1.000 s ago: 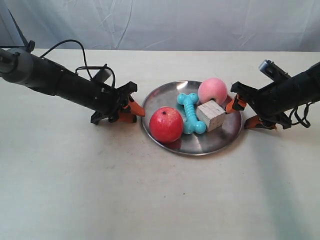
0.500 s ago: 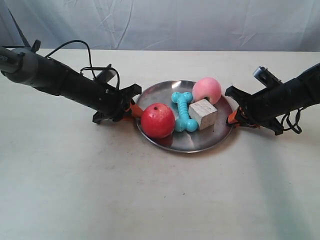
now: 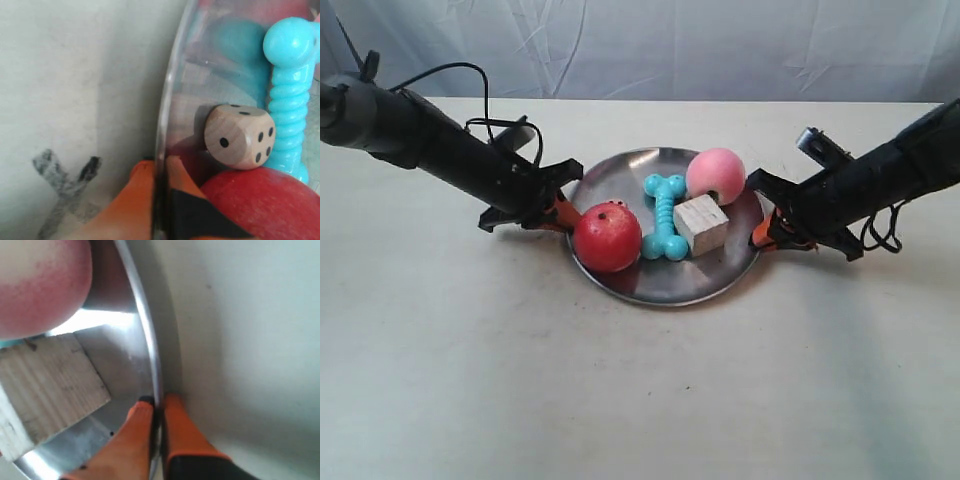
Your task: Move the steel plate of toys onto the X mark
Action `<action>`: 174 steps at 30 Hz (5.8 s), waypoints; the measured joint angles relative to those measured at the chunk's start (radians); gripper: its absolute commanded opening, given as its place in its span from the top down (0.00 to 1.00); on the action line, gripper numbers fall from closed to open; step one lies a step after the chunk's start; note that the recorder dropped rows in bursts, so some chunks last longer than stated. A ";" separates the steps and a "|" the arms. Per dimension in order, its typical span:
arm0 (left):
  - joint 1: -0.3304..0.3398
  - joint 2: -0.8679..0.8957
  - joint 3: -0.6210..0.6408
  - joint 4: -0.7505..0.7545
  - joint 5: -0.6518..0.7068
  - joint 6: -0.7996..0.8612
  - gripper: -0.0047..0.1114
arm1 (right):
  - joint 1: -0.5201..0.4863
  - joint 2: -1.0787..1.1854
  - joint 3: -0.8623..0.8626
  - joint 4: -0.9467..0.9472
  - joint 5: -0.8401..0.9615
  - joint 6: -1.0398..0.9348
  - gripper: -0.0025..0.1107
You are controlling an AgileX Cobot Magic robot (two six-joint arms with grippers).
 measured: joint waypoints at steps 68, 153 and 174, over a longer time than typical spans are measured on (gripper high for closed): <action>0.430 -0.197 0.120 0.527 0.040 -0.248 0.68 | 0.335 0.033 -0.312 -0.424 0.127 0.409 0.58; 0.070 -1.419 0.512 0.132 0.016 0.088 0.96 | -0.147 -1.877 0.282 -0.452 -0.210 0.433 0.98; 0.070 -1.426 0.591 0.142 -0.172 0.057 0.96 | -0.147 -2.059 1.105 -0.969 -0.793 0.433 0.98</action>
